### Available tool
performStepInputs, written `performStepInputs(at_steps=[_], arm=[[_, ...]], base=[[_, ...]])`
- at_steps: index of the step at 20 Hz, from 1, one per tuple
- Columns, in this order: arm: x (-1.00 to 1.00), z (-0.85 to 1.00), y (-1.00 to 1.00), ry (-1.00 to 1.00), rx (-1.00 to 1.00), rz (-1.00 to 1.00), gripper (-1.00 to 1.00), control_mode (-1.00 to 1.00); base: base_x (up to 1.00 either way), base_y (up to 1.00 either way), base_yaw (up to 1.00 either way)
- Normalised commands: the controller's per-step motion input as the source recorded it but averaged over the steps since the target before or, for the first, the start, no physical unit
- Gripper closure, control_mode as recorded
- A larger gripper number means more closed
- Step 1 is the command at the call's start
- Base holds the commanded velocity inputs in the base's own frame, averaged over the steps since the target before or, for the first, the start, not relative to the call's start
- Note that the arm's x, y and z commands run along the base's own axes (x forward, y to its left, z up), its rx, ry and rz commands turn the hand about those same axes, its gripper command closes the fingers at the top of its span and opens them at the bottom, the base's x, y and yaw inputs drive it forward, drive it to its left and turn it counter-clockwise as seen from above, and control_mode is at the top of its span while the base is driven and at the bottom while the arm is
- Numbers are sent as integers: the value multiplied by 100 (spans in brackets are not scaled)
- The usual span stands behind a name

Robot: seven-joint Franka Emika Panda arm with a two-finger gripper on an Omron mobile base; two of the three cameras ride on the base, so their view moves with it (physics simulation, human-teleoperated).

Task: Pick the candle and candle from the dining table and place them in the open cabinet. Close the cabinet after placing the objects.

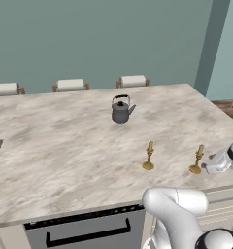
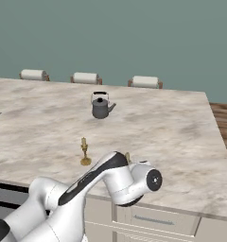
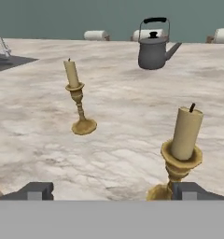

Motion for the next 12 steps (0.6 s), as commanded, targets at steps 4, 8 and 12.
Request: performStepInputs(at_steps=[4, 8, 12], arm=[[2, -3, 0, -10, 0, 12, -100, -100], [1, -5, 0, -11, 0, 9, -100, -100], [1, 0, 0, -2, 0, 2, -100, -100]], base=[[0, 0, 0], [0, 0, 0], [0, 0, 0]])
